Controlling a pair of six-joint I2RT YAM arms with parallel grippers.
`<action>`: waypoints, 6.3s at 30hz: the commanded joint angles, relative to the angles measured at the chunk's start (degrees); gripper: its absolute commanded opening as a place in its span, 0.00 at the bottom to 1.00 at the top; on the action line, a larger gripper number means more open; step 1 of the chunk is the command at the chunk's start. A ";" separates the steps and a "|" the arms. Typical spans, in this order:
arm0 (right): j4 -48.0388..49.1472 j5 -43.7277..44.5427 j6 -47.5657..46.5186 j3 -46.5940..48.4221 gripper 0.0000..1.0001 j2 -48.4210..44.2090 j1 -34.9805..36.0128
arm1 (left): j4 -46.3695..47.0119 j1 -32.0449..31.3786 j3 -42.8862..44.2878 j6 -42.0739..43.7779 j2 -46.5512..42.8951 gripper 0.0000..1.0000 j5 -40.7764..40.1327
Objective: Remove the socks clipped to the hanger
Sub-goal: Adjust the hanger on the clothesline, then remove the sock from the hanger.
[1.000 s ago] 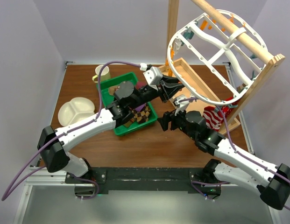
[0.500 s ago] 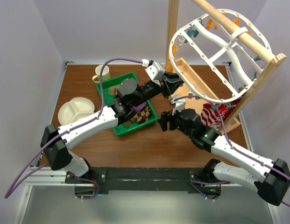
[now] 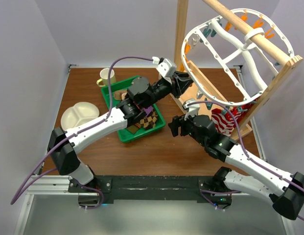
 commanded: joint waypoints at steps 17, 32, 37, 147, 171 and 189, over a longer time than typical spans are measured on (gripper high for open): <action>4.92 -5.91 -3.30 4.63 0.75 -0.64 0.34 | 0.39 7.05 4.83 -3.37 1.41 0.01 -4.81; 1.05 -13.55 -3.29 7.97 0.78 -0.37 0.26 | -0.13 12.94 12.65 -0.03 6.07 0.01 -5.69; 1.84 -22.95 -4.00 8.41 0.79 0.50 0.26 | -0.31 13.29 14.68 0.85 8.00 0.01 -5.60; -0.18 -6.53 6.11 12.72 0.00 -2.75 0.26 | -6.46 14.79 -21.61 -11.36 -18.01 0.71 13.82; -1.32 -7.50 7.07 15.00 0.00 -1.69 0.26 | 11.81 13.38 -36.21 -19.36 -14.60 0.85 31.93; -1.85 -6.27 8.66 14.48 0.06 -3.18 0.26 | 13.15 7.67 -34.63 -16.20 -12.21 0.01 11.64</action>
